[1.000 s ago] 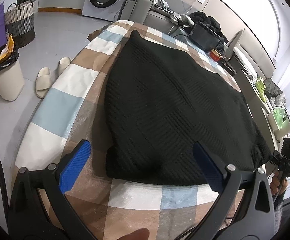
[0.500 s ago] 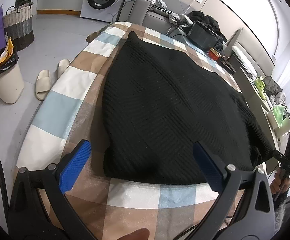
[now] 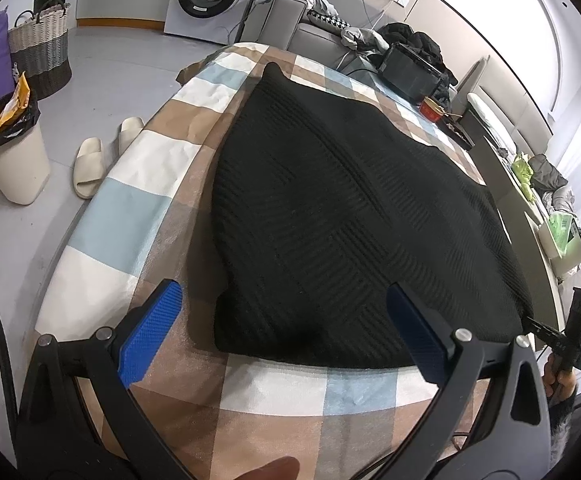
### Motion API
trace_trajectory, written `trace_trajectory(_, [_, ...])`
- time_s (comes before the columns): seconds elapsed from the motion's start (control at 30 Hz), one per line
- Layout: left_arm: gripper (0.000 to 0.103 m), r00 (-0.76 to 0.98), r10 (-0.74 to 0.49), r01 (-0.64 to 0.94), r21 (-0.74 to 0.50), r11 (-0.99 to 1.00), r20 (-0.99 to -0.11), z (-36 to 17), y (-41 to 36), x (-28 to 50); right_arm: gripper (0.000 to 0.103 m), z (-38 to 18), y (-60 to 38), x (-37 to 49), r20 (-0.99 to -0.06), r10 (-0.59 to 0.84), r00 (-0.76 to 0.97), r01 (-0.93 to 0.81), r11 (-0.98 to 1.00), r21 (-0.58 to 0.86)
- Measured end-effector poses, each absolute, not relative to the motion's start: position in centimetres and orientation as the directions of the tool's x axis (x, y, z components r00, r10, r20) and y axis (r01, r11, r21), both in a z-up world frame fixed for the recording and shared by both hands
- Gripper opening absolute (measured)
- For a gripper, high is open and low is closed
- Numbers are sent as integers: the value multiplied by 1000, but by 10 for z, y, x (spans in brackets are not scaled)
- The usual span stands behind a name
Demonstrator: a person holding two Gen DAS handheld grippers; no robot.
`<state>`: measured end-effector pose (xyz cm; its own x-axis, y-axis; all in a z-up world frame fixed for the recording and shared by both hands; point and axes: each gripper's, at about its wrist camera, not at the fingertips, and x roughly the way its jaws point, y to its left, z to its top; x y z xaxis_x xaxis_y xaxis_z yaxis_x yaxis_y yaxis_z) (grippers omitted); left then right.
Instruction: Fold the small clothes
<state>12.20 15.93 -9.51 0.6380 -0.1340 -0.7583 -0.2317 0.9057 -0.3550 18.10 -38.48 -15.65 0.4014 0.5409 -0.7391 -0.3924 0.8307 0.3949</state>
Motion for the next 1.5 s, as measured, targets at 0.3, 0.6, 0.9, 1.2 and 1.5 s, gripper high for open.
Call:
trace_trajectory(0.3, [101, 643, -139, -236, -367, 900, -753, -96, 162, 118, 12, -155, -386, 173, -728, 542, 419, -290, 840, 458])
trace_trajectory(0.6, [101, 644, -131, -239, -361, 901, -753, -96, 164, 112, 9, -147, -373, 165, -812, 390, 434, -230, 920, 318])
trace_trajectory(0.9, [101, 666, -113, -181, -307, 934, -737, -81, 141, 108, 30, -91, -373, 143, -705, 319, 634, -165, 946, 280])
trace_trajectory(1.2, [101, 613, -170, 54, -174, 983, -772, -84, 45, 142, 46, -108, -271, 170, -743, 376, 554, -349, 915, 203])
trace_trajectory(1.5, [102, 549, -146, 126, -92, 988, -823, -114, 20, 146, 51, -145, -243, 176, -806, 224, 547, -381, 925, -1])
